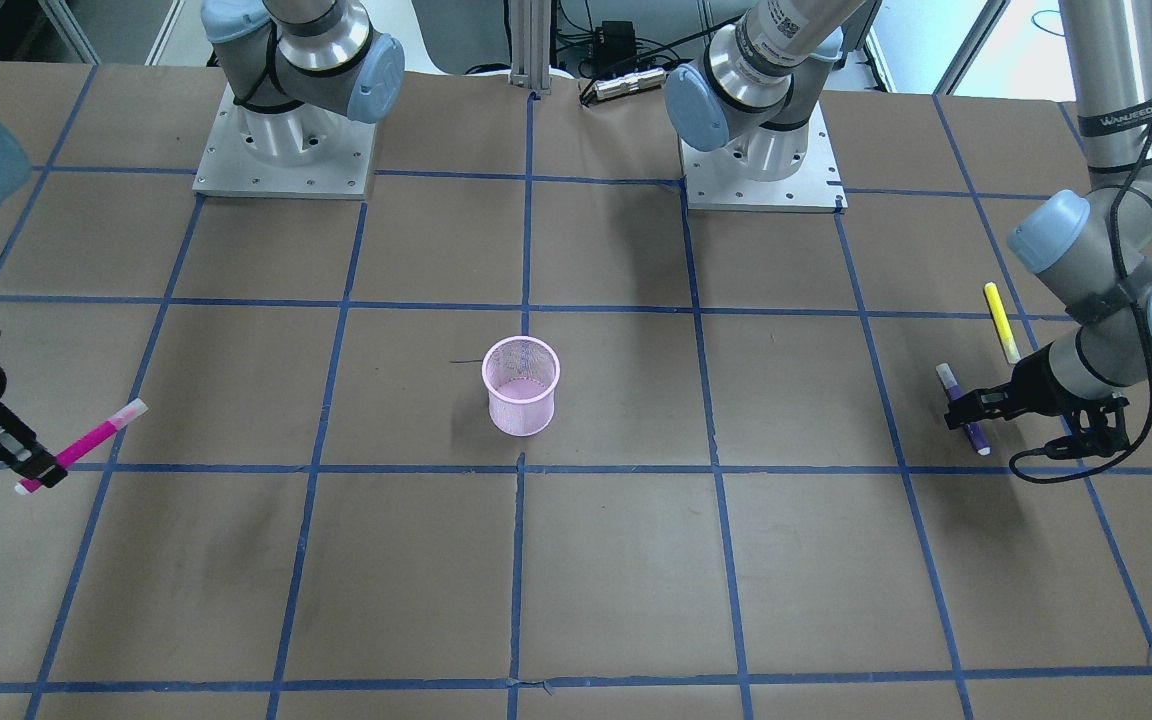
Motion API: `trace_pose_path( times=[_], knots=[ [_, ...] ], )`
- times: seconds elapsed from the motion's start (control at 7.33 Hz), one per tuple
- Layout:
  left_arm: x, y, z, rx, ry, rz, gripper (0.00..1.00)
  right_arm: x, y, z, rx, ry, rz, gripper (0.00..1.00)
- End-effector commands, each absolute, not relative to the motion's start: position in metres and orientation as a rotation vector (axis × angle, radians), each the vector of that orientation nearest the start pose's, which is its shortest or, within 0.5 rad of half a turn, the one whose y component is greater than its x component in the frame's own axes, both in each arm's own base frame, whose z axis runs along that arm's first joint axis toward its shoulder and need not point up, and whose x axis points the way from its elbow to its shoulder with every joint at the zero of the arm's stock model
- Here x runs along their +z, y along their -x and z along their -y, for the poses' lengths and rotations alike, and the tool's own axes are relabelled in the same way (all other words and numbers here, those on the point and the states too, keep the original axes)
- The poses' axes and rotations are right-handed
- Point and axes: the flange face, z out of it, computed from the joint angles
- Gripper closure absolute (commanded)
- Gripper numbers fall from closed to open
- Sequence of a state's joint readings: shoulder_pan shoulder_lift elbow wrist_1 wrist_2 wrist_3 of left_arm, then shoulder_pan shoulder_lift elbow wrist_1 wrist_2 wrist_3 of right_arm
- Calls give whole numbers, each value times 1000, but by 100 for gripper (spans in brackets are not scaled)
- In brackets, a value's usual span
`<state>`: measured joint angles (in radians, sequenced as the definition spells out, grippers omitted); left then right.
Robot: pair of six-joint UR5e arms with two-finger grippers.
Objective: Insert purple and pink pens into pink cup
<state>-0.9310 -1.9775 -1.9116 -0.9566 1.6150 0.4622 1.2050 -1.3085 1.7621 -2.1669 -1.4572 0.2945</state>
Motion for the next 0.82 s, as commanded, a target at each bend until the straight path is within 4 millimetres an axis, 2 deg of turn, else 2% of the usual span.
trace_pose_path(
  times=[0.0,0.14,0.27,0.41,0.55,0.68],
  knots=[
    [169,-220,510,230,279,-3158,25,351,-40,590,-298,-1018,-2854,100],
    [167,-219,509,235,279,-3161,34,364,-101,589,-349,-1022,-2846,100],
    [168,-220,510,233,279,-3161,45,370,-151,582,-430,-1070,-2864,100],
    [166,-218,510,239,279,-3162,55,377,-203,570,-514,-1003,-2863,100],
    [166,-218,509,242,299,-3160,70,378,-236,554,-580,-1010,-2897,100],
    [166,-218,509,241,313,-3159,74,375,-274,536,-632,-1012,-2920,100]
  ],
)
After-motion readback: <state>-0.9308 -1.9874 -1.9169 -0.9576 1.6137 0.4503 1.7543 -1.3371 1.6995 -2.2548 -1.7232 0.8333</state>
